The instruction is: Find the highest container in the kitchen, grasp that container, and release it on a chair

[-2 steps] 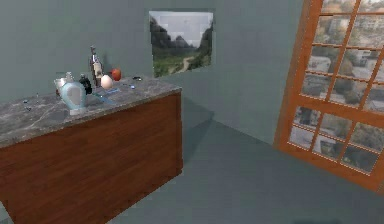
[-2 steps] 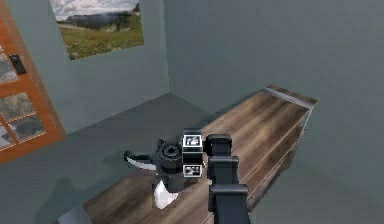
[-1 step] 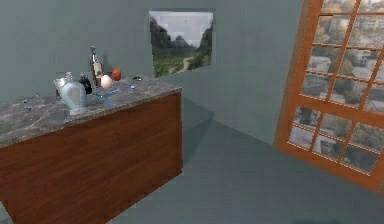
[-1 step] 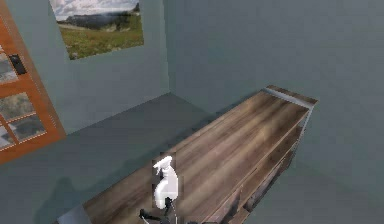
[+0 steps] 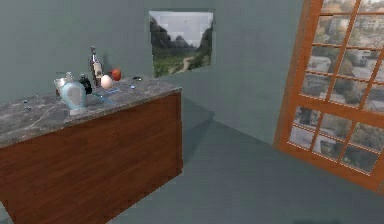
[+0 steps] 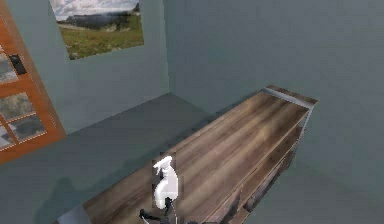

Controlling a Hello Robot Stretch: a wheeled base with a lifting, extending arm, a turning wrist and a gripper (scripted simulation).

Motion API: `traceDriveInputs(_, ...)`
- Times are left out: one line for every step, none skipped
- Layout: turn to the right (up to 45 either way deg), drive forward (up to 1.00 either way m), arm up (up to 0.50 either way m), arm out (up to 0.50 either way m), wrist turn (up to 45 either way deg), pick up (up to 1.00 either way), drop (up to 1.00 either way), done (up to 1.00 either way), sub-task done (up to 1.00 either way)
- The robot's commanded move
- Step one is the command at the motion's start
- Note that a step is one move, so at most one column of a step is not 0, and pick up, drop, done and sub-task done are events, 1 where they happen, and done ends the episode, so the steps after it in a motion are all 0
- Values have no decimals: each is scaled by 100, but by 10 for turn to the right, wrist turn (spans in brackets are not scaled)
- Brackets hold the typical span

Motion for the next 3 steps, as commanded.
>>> traceDriveInputs(0,0,10,0,0,0,0,0,0)
traceDriveInputs(0,0,30,0,0,0,0,0,0)
traceDriveInputs(0,0,0,0,-450,0,0,0,0)
